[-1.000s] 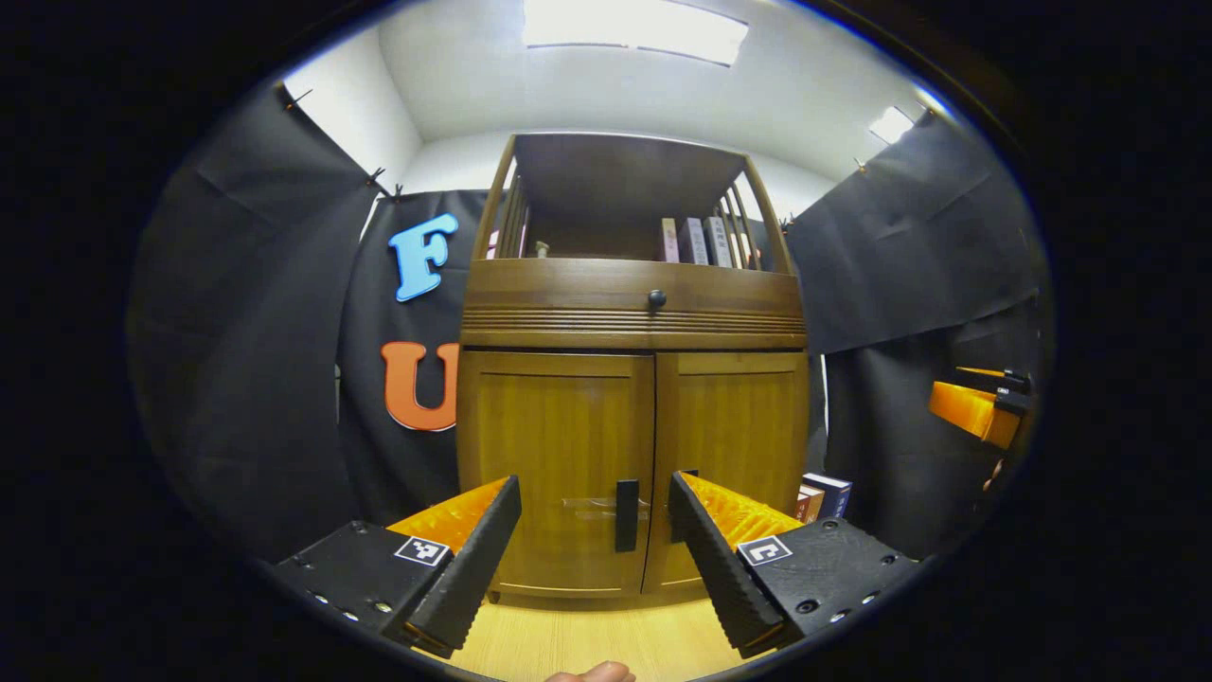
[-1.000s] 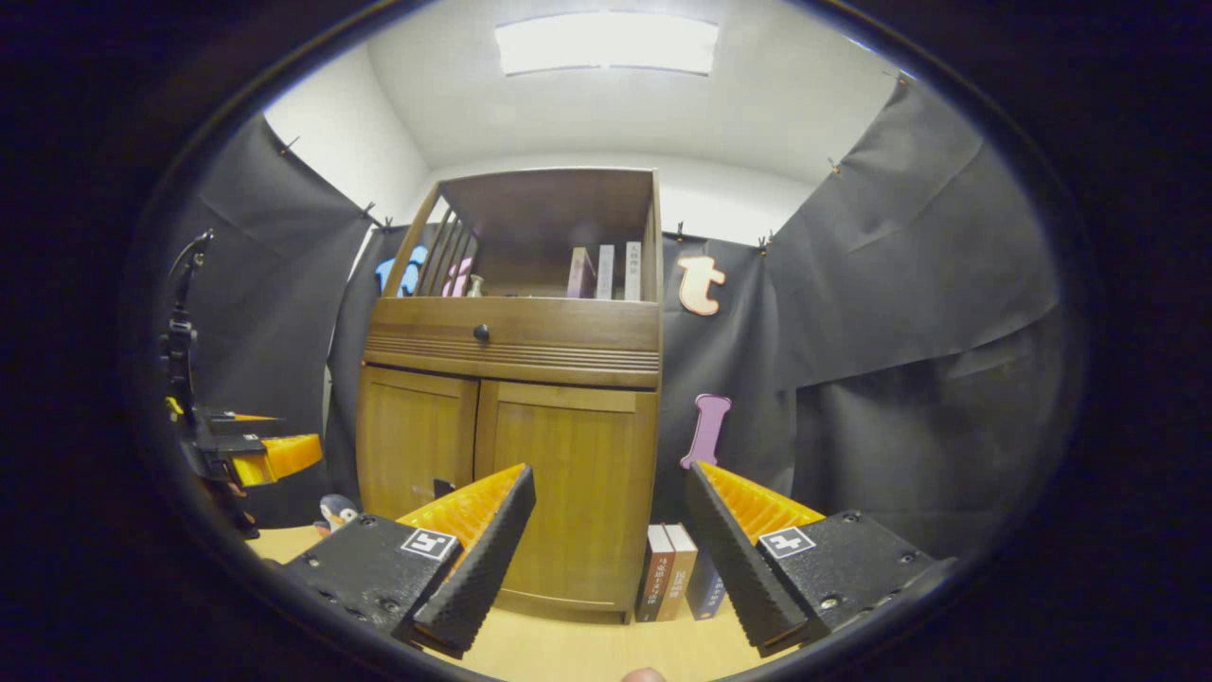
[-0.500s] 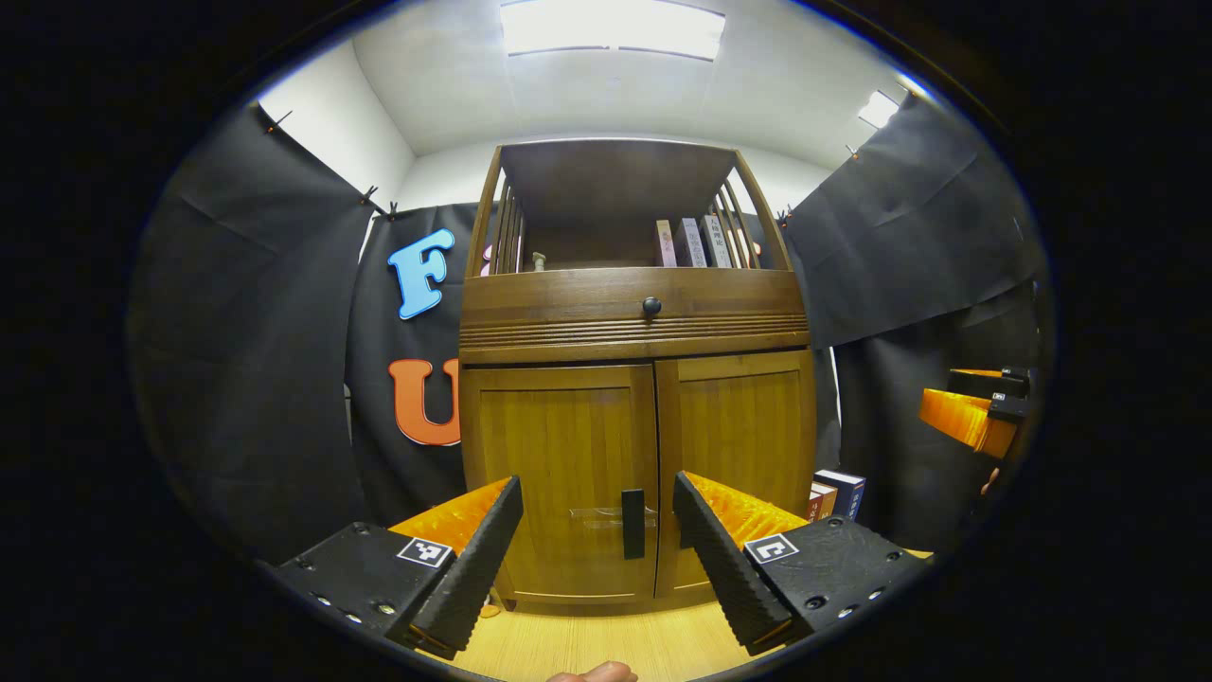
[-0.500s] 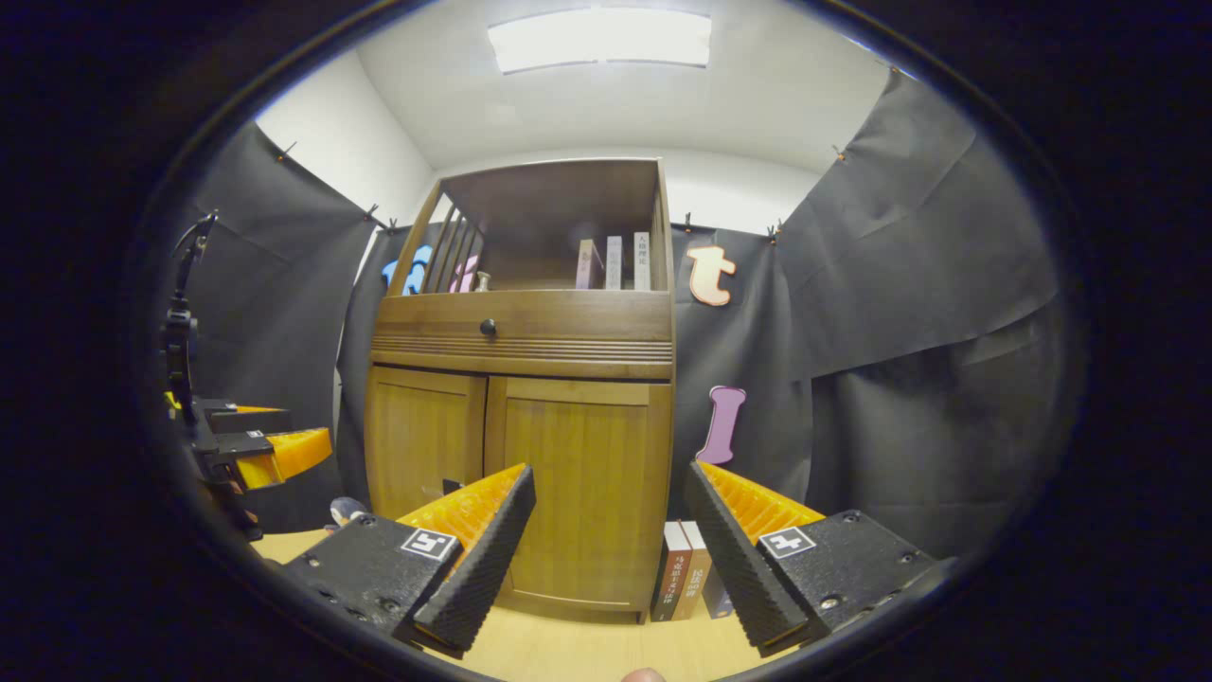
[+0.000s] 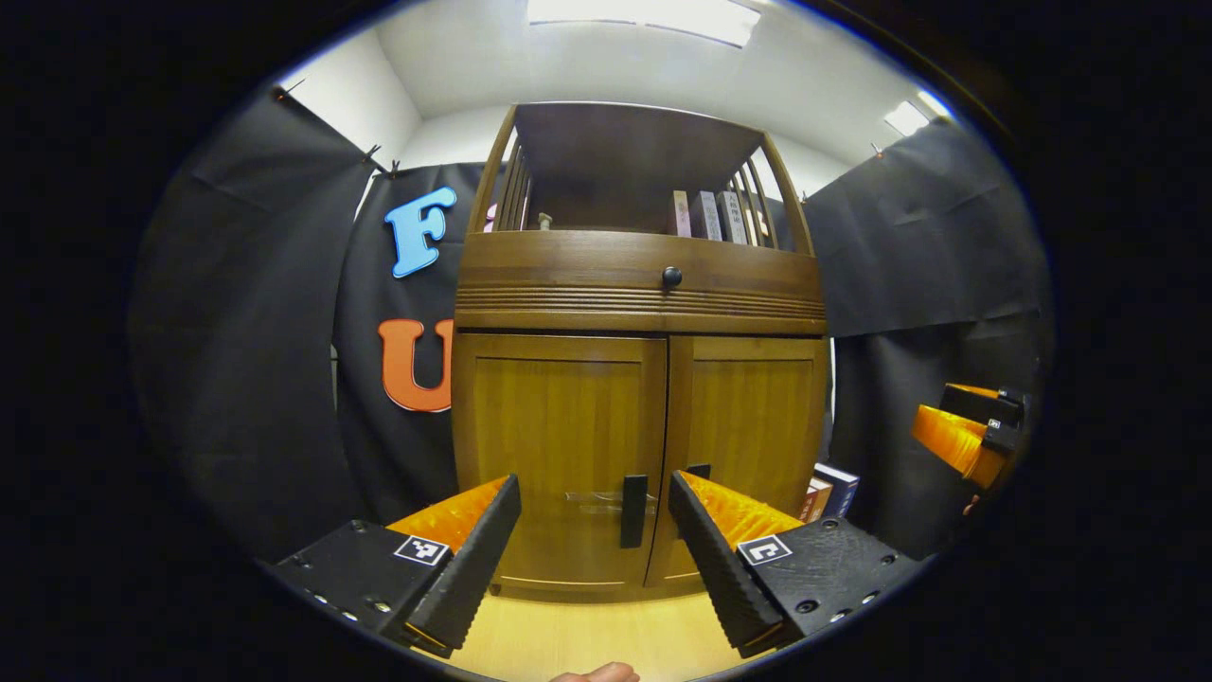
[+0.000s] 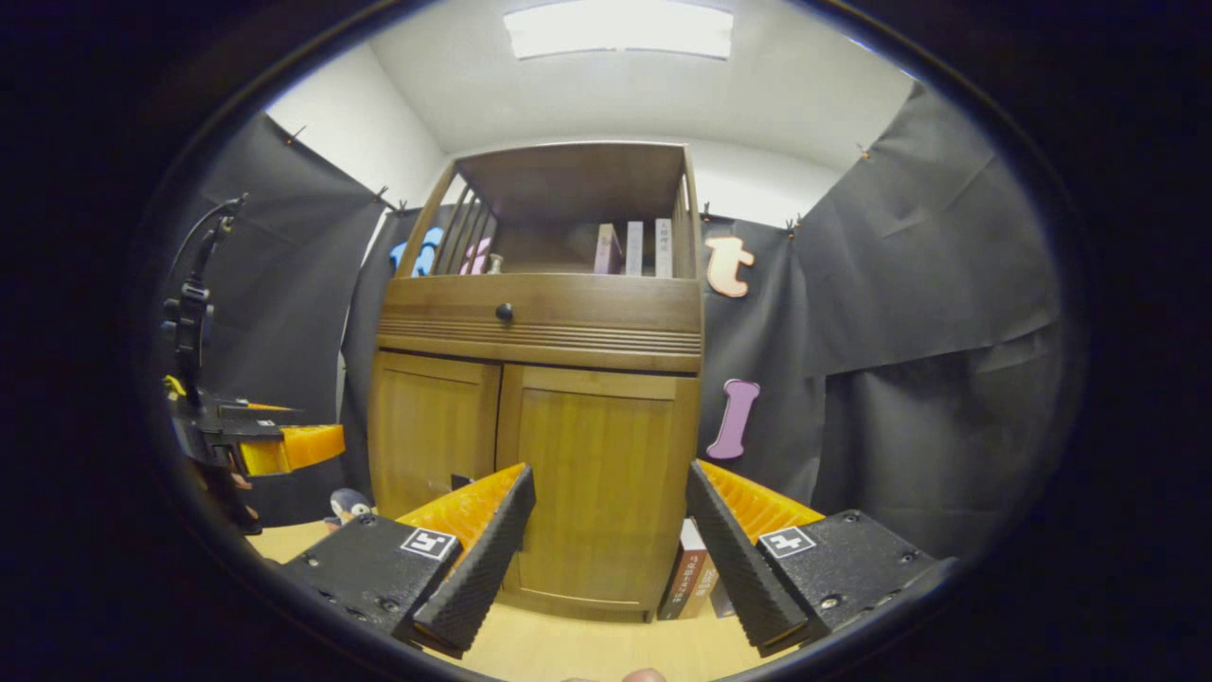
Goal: Open the right door of the double-door shoe cabinet with the right hand, and open the left door with the left hand.
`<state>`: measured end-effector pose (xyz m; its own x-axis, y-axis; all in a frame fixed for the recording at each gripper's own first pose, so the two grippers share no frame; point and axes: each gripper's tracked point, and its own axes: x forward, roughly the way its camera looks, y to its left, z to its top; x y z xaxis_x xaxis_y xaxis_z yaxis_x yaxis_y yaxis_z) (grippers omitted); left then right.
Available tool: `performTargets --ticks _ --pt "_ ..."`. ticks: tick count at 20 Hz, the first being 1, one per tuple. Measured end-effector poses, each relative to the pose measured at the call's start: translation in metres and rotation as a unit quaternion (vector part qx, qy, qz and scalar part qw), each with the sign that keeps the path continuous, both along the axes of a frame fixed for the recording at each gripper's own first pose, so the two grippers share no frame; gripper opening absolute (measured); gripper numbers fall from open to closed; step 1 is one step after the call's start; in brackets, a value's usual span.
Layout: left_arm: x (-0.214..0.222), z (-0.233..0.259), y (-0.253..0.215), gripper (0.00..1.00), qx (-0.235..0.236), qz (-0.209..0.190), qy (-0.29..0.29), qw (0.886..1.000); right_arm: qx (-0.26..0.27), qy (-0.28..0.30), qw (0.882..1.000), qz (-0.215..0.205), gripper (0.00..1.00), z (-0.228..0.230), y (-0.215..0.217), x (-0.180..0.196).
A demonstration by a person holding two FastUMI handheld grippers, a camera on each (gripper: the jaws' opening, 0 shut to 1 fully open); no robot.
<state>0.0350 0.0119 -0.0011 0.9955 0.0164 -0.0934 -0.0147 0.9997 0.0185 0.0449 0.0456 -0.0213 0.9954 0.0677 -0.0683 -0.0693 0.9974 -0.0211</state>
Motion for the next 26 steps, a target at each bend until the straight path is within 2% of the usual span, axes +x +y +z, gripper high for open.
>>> performTargets --ticks 2,5,11,19,23,26 --pt "0.005 -0.005 0.002 0.94 0.015 0.001 0.001 1.000 -0.004 0.009 1.000 0.005 1.00 -0.012 0.006 0.010" --pt "0.011 -0.007 0.003 0.94 0.002 0.001 0.003 1.000 0.003 0.027 0.999 0.017 1.00 -0.028 0.015 0.026" --pt "0.009 -0.011 0.018 0.94 0.013 0.011 0.006 1.000 0.022 0.065 0.997 0.032 1.00 -0.062 0.043 0.065" --pt "-0.005 -0.022 0.033 0.94 0.013 0.010 0.022 1.000 0.033 0.153 0.986 0.059 1.00 -0.130 0.090 0.113" --pt "-0.014 -0.019 0.048 0.94 0.017 0.017 0.019 1.000 0.017 0.180 0.982 0.055 1.00 -0.155 0.114 0.138" --pt "-0.019 -0.021 0.056 0.94 0.016 0.019 0.019 1.000 0.013 0.198 0.979 0.047 0.96 -0.170 0.126 0.151"
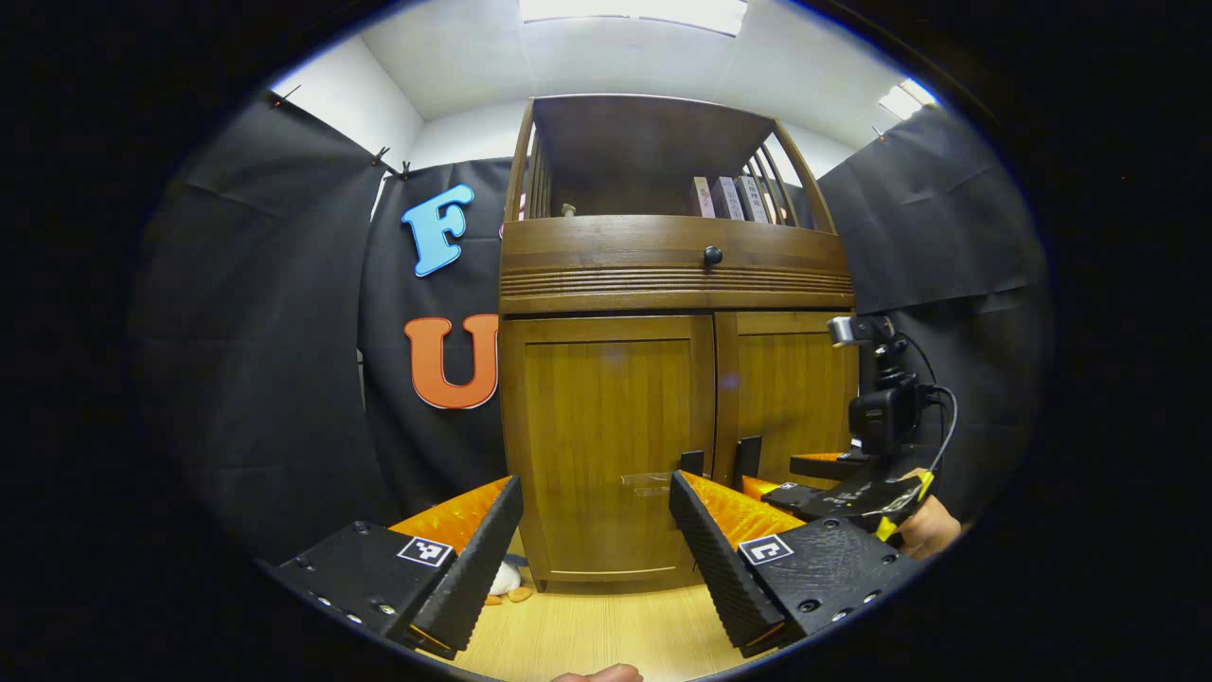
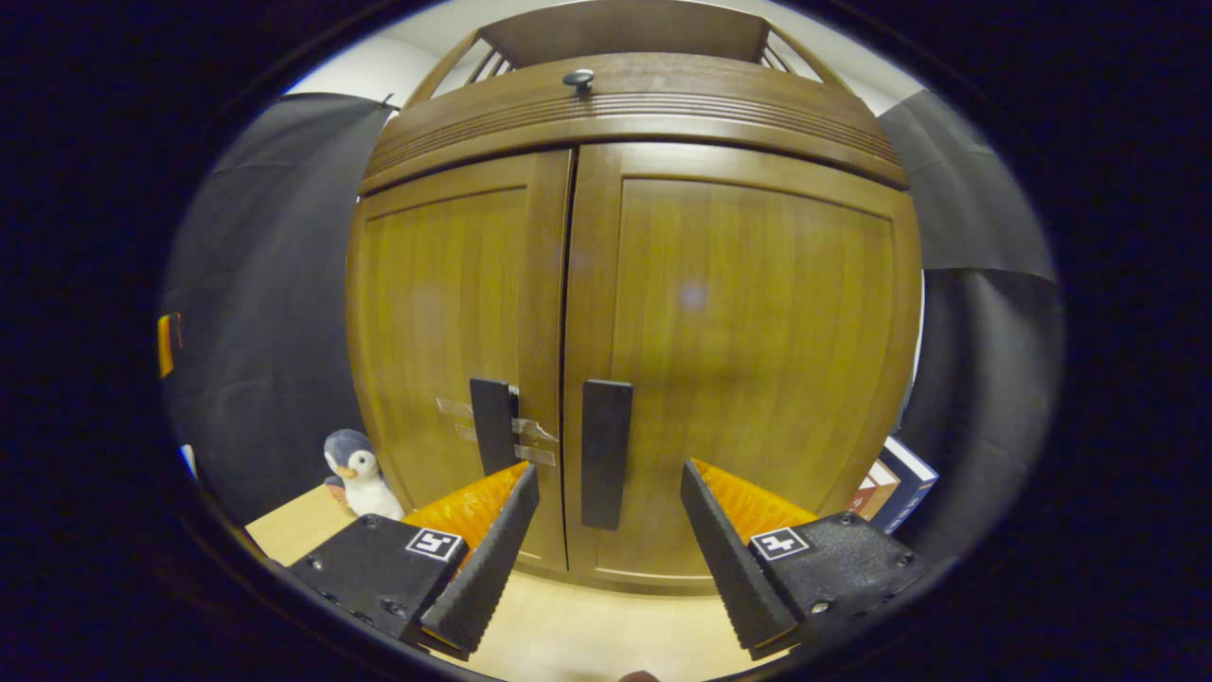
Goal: Open the right door of the double-door shoe cabinet with the right hand, and open the left door with the left hand.
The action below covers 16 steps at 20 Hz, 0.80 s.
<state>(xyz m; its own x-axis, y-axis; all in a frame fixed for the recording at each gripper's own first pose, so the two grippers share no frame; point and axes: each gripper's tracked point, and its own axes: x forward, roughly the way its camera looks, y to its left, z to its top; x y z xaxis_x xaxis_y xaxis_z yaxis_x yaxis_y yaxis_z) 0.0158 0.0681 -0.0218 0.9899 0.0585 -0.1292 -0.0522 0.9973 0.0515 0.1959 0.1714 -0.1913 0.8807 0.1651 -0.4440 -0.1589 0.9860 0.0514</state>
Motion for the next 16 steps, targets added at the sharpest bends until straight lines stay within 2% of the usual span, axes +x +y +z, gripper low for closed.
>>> performTargets --ticks 2,5,12,14,16 --pt "-0.002 0.000 0.008 0.94 0.003 0.004 0.000 1.000 0.010 0.014 1.000 -0.007 0.93 -0.008 0.007 0.008" --pt "-0.004 -0.005 0.017 0.94 -0.002 0.011 0.002 1.000 0.026 0.030 0.999 -0.015 0.83 -0.020 0.015 0.019" --pt "-0.007 -0.007 0.025 0.94 -0.007 0.016 0.002 1.000 0.015 0.033 0.998 -0.048 0.66 -0.037 0.015 0.045" --pt "-0.007 -0.008 0.026 0.94 -0.002 0.017 0.005 1.000 0.017 0.034 0.997 -0.065 0.58 -0.039 0.006 0.050" --pt "-0.008 -0.006 0.025 0.94 0.001 0.014 0.003 1.000 0.031 0.030 0.997 -0.063 0.49 -0.040 0.007 0.053"
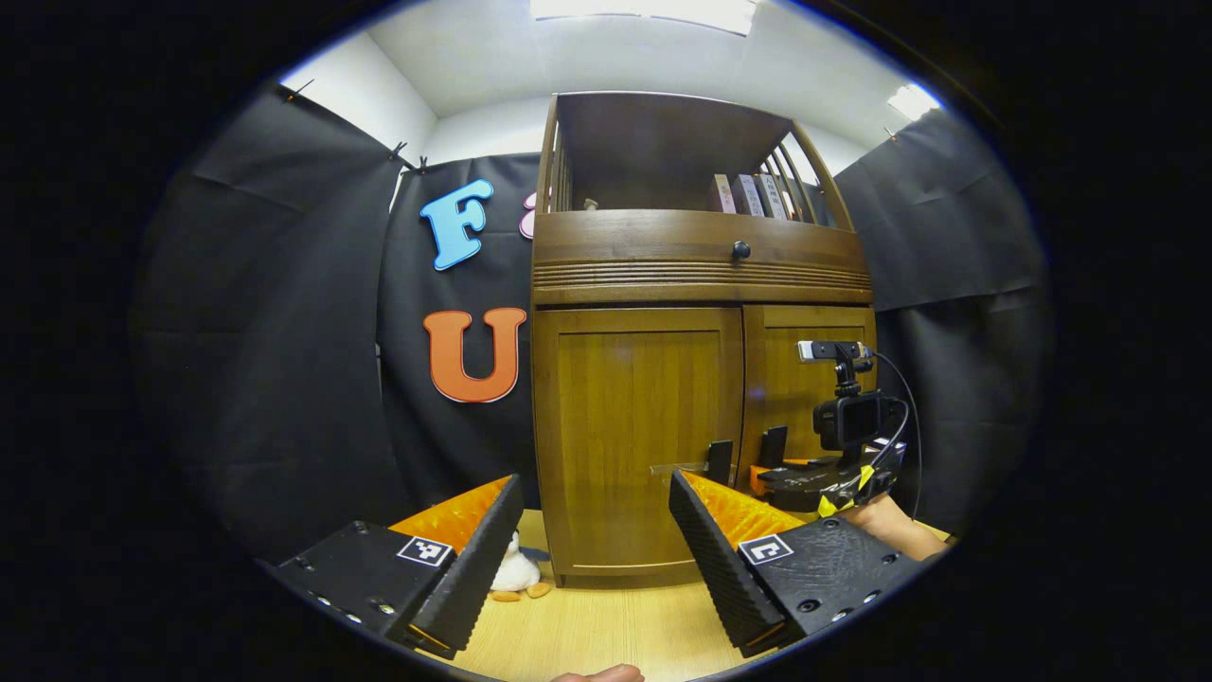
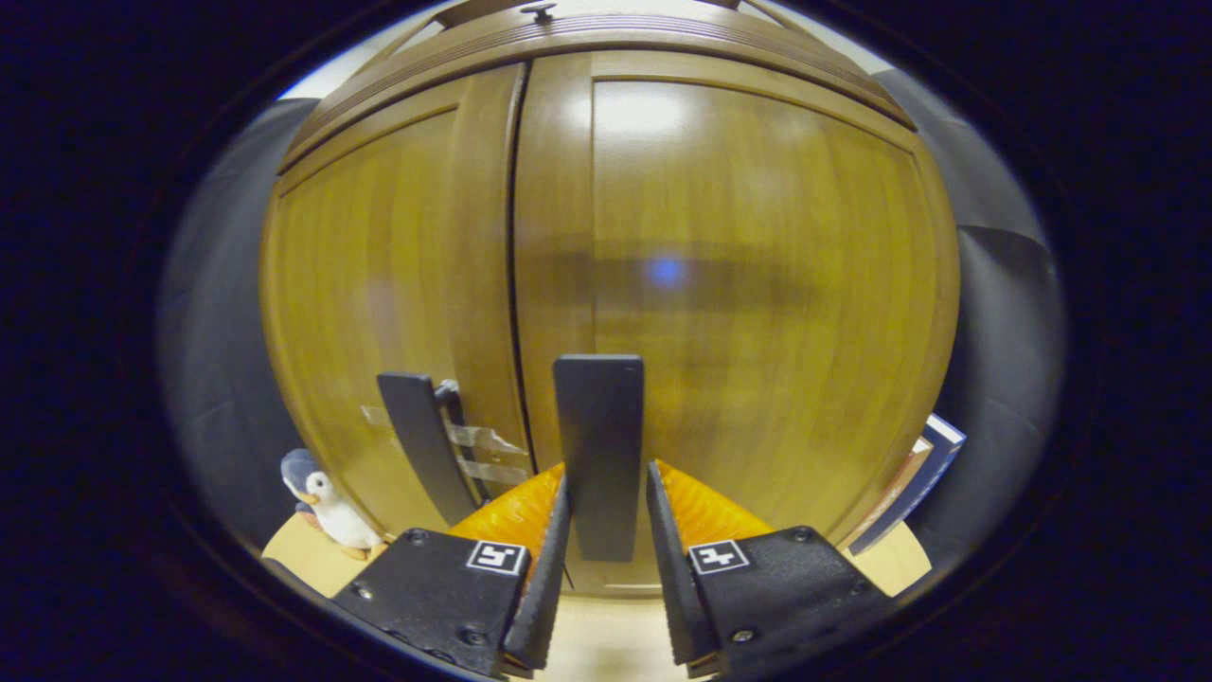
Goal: Open the right door of the double-door shoe cabinet with the right hand, and open the left door with the left hand.
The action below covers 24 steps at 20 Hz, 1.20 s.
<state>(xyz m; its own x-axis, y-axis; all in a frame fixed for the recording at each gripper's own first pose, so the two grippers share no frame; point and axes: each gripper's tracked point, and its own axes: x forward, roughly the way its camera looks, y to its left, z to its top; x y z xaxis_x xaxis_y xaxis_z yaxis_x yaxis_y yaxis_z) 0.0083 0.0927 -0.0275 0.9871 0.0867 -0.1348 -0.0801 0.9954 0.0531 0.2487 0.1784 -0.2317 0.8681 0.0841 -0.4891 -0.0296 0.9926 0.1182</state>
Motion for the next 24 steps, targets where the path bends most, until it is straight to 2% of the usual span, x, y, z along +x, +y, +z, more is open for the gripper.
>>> performTargets --ticks 3,6,9,14,24 --pt "-0.002 0.002 -0.005 0.94 -0.001 -0.005 0.005 1.000 0.001 -0.006 1.000 -0.003 0.39 0.001 0.000 0.000" --pt "-0.009 0.012 -0.006 0.94 -0.005 0.000 -0.002 1.000 0.012 -0.009 1.000 -0.001 0.35 0.002 -0.001 -0.003" --pt "-0.019 0.015 -0.013 0.94 -0.014 0.000 -0.007 1.000 0.010 -0.016 1.000 0.022 0.27 0.006 -0.003 -0.016" --pt "-0.028 0.019 -0.023 0.95 -0.012 0.003 -0.002 1.000 0.038 -0.027 0.998 0.052 0.24 0.009 -0.009 -0.041" --pt "-0.023 0.024 -0.062 0.95 -0.017 -0.025 -0.003 1.000 0.039 -0.065 0.994 0.073 0.26 0.022 -0.036 -0.102"
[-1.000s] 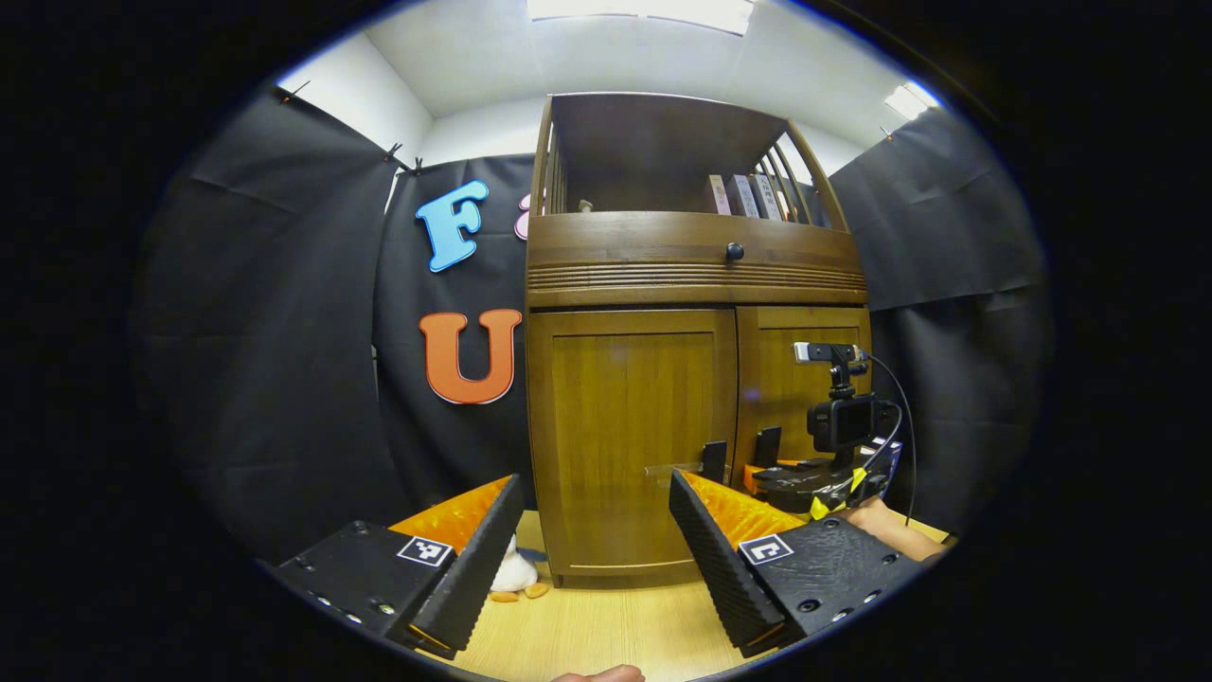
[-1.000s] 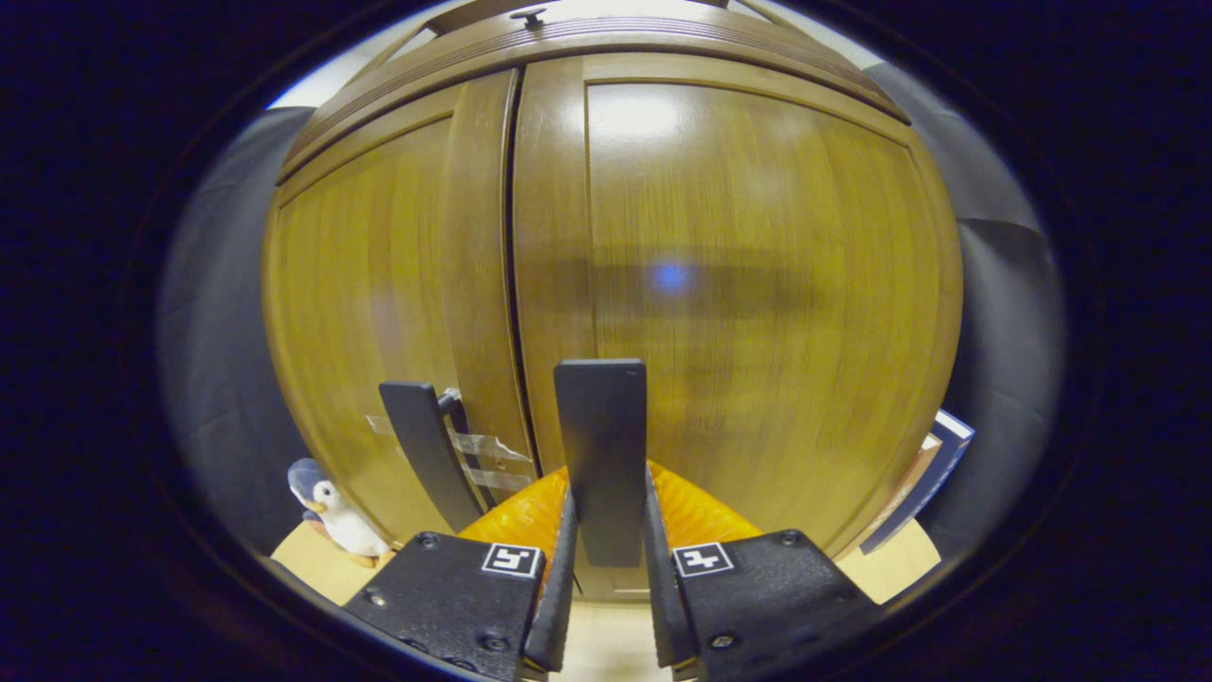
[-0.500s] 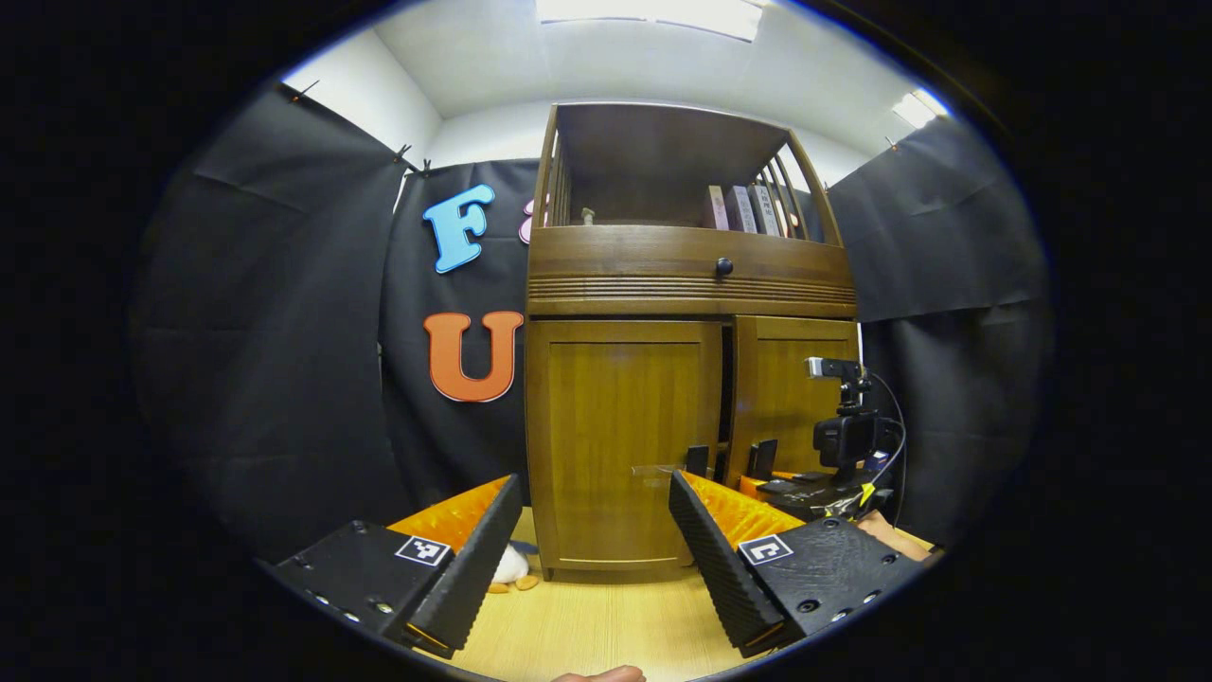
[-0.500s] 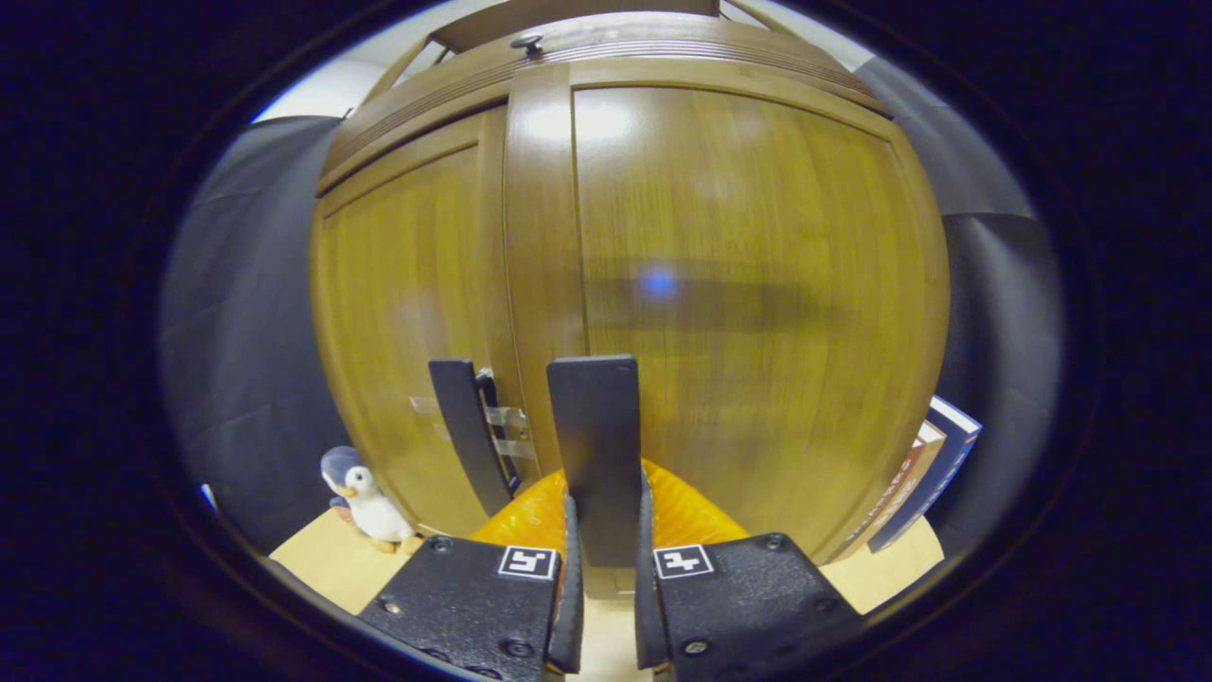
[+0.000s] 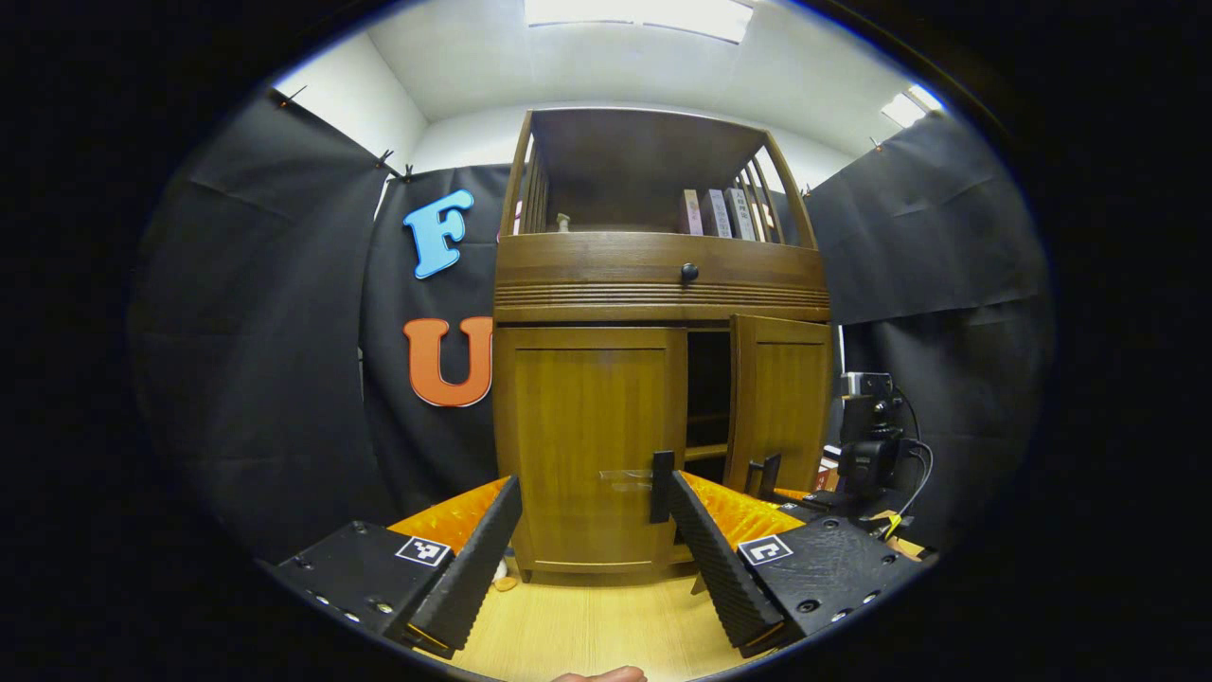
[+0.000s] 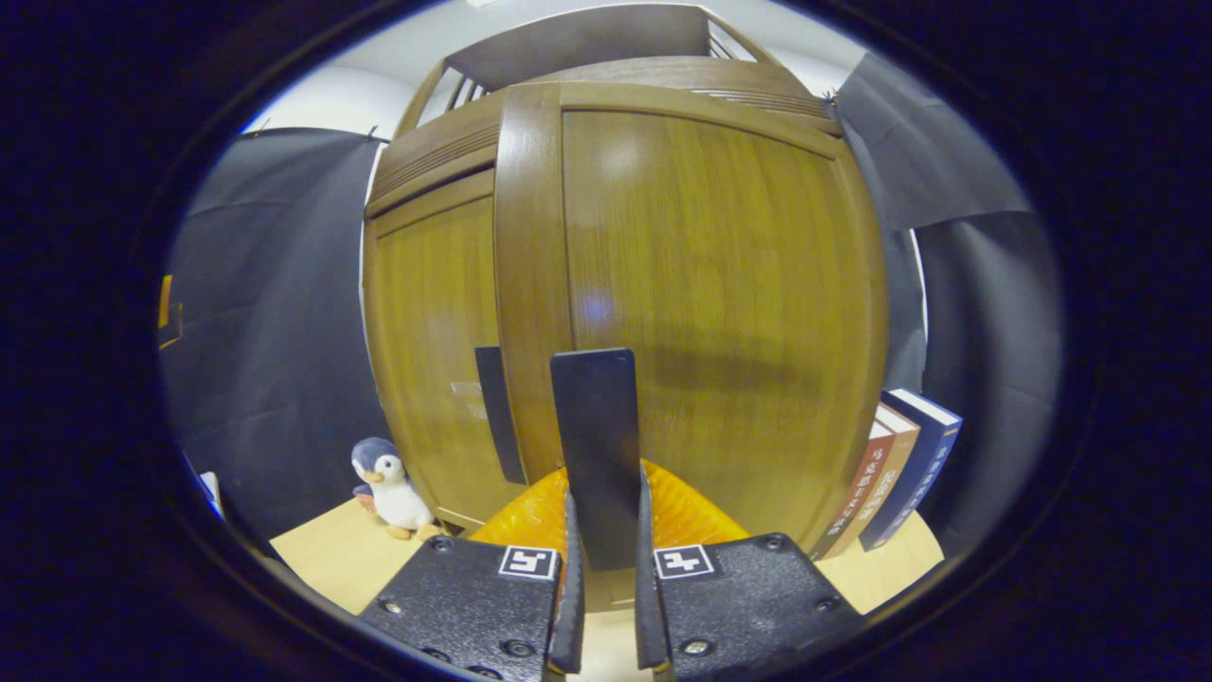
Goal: Open the right door of the double-door shoe cabinet with the right hand, and open the left door with the left hand.
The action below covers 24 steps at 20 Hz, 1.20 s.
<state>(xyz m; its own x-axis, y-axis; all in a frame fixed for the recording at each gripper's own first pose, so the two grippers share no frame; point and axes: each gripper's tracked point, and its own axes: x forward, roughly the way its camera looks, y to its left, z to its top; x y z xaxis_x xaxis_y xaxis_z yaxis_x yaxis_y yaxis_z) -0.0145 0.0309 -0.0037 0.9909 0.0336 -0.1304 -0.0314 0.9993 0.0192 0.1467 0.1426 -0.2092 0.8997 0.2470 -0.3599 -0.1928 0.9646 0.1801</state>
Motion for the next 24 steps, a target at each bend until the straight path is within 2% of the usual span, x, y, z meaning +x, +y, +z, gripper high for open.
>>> performTargets --ticks 6,12,24 --pt "0.008 -0.004 -0.024 0.95 0.005 -0.017 0.005 1.000 0.015 -0.007 1.000 0.015 0.24 0.005 -0.019 -0.025" --pt "0.016 -0.016 -0.048 0.94 0.013 -0.036 0.011 0.999 0.011 -0.019 1.000 0.013 0.24 0.010 -0.047 -0.053" --pt "0.019 -0.031 -0.045 0.95 0.010 -0.032 0.021 0.999 -0.018 -0.023 0.999 -0.027 0.23 0.016 -0.095 -0.086"
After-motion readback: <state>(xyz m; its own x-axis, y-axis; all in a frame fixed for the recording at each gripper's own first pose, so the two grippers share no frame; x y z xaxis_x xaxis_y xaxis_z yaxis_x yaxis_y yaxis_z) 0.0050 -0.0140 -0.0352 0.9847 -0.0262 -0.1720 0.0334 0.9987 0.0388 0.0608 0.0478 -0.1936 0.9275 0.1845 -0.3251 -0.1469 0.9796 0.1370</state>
